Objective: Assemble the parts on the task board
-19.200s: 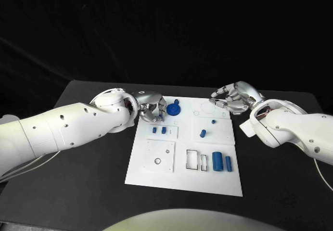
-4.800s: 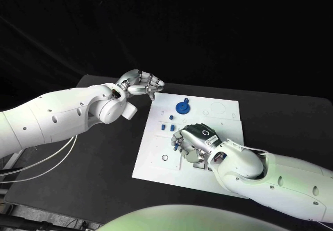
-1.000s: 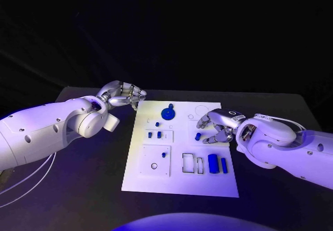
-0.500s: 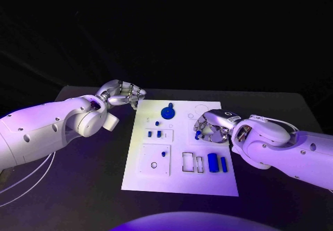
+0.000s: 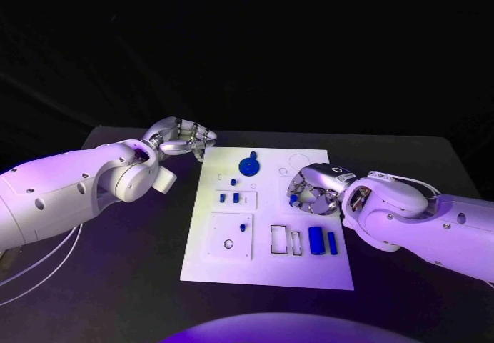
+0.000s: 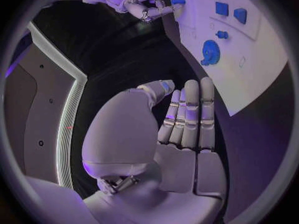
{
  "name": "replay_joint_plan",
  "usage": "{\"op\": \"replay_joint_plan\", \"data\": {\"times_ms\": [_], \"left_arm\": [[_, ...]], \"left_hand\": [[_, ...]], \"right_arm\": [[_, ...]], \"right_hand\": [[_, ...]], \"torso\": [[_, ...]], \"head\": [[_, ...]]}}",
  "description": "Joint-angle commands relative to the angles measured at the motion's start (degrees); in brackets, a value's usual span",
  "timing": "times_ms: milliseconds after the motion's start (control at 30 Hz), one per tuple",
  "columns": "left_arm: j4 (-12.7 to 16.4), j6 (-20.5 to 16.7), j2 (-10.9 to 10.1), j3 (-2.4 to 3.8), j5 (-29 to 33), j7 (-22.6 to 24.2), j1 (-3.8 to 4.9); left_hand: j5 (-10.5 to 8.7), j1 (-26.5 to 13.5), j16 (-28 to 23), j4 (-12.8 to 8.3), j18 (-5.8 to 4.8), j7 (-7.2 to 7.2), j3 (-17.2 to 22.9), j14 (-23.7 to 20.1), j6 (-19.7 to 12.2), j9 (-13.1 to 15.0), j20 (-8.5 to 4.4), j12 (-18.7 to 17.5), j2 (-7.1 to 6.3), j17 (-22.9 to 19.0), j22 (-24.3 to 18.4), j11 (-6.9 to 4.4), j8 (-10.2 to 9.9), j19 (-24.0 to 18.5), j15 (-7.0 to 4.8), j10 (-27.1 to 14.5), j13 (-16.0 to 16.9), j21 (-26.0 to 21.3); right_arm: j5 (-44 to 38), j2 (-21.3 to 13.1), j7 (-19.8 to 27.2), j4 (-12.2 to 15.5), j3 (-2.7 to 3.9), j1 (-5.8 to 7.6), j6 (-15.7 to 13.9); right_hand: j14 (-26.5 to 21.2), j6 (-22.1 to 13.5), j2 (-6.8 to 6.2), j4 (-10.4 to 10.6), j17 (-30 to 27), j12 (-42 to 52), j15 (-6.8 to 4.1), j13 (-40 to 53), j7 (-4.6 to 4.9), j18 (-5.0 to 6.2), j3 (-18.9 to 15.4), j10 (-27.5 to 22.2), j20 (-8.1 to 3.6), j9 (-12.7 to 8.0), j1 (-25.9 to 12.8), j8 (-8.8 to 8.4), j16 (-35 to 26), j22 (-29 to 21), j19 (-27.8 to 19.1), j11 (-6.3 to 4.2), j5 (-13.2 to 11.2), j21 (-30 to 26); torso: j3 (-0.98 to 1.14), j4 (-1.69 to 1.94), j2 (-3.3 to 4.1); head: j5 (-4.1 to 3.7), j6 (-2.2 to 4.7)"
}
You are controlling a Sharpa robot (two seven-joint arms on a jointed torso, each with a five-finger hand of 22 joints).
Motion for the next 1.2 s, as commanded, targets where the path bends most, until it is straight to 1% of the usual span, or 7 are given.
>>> {"op": "replay_joint_plan", "data": {"times_ms": [33,133,267,400,733,1067,1200], "left_arm": [[0.1,0.7,0.1,0.03,-0.1,0.3,0.02],[0.1,0.7,0.0,0.03,-0.1,0.3,0.02],[0.1,0.6,0.0,0.03,-0.1,0.2,0.02],[0.1,0.6,0.0,0.03,-0.1,0.2,0.02],[0.0,0.7,0.2,0.03,-0.1,0.3,0.02],[-0.3,0.8,0.5,0.03,-0.1,0.4,0.02],[-0.4,0.8,0.6,0.03,-0.1,0.4,0.02]], "left_hand": [[0.13,-0.2,-0.1,0.0,0.86,0.01,-0.4,-0.2,-0.4,0.0,0.35,0.4,0.08,0.0,-0.1,0.12,-0.2,-0.1,0.34,-0.3,0.0,-0.2],[0.13,-0.2,-0.1,0.0,0.86,0.01,-0.4,-0.2,-0.4,0.0,0.35,0.4,0.08,0.0,-0.1,0.12,-0.2,-0.1,0.34,-0.3,0.0,-0.2],[0.13,-0.2,-0.1,0.0,0.86,0.01,-0.4,-0.2,-0.4,0.0,0.35,0.4,0.08,0.0,-0.1,0.12,-0.2,-0.1,0.34,-0.3,0.0,-0.2],[0.13,-0.1,-0.1,0.0,0.86,0.02,-0.4,-0.3,-0.4,0.0,0.39,0.7,0.20,0.1,-0.2,0.13,-0.2,0.0,0.36,-0.5,0.0,-0.3],[0.13,-0.2,-0.1,0.0,0.86,0.02,-0.4,-0.3,-0.4,0.0,0.39,0.7,0.23,0.1,-0.2,0.13,-0.2,0.0,0.36,-0.6,0.0,-0.3],[0.14,-0.2,0.0,0.0,0.86,-0.01,-0.4,-0.3,-0.3,0.1,0.40,0.8,0.30,0.1,-0.2,0.13,-0.1,0.0,0.37,-0.6,0.0,-0.3],[0.14,-0.2,0.0,0.0,0.86,-0.01,-0.4,-0.3,-0.3,0.1,0.40,0.8,0.30,0.1,-0.2,0.13,-0.1,0.0,0.37,-0.6,0.0,-0.3]], "right_arm": [[-0.5,0.2,0.1,0.0,-0.11,-0.24,1.4],[-0.5,0.3,-0.2,0.0,-0.11,-0.31,0.3],[-0.2,0.3,-0.6,0.0,-0.12,-0.36,-1.8],[-0.1,0.2,-0.6,0.1,-0.11,-0.38,-4.4],[2.8,-0.9,0.8,2.0,0.12,0.36,-8.3],[7.5,-2.1,2.5,6.1,0.67,1.90,-9.9],[9.1,-1.1,3.2,7.4,0.73,1.96,-10.0]], "right_hand": [[0.2,0.6,-0.48,-0.1,0.1,-0.5,-0.14,0.1,0.03,-1.13,0.6,0.6,0.12,0.1,-0.4,0.39,0.3,1.5,0.4,-0.12,-0.3,0.3],[0.2,1.2,-0.15,-0.4,0.4,-0.5,-0.26,0.2,-0.11,-1.20,1.5,1.3,0.05,0.4,-0.5,0.86,0.4,1.8,0.6,-0.28,-0.3,0.7],[0.4,2.0,1.29,-1.2,1.0,-0.3,-0.71,0.5,-0.56,-1.42,4.6,3.3,-0.32,1.3,-0.8,2.02,0.8,2.6,1.2,-0.82,-0.2,2.0],[0.7,2.2,1.69,-2.7,1.8,-0.2,-1.08,0.8,-0.86,-1.68,6.9,4.7,-0.67,2.1,-0.9,3.15,1.3,3.5,1.8,-1.23,-0.2,3.4],[0.8,2.0,1.43,-5.5,2.1,-0.2,-1.45,1.4,-1.15,-1.99,10.4,6.6,-1.09,3.8,-2.4,5.16,1.6,4.7,2.4,-1.67,-0.3,5.1],[0.8,1.9,1.26,-5.9,1.9,-0.3,-1.46,1.4,-1.14,-1.98,10.7,6.6,-1.12,4.1,-2.9,5.49,1.5,4.8,2.4,-1.66,-0.4,5.0],[0.8,1.8,1.19,-6.0,1.9,-0.4,-1.46,1.5,-1.13,-1.98,10.8,6.6,-1.13,4.1,-3.0,5.55,1.5,4.8,2.4,-1.66,-0.4,5.0]], "torso": [[-0.01,0.01,0.00],[-0.01,0.03,0.02],[-0.03,0.03,0.00],[-0.04,0.05,-0.01],[-0.12,0.04,-0.14],[-0.11,0.03,-0.11],[-0.05,0.01,-0.02]], "head": [[0.12,-0.03],[0.04,-0.05],[-0.01,-0.03],[0.00,-0.07],[0.02,0.09],[0.12,0.31],[0.57,0.21]]}}
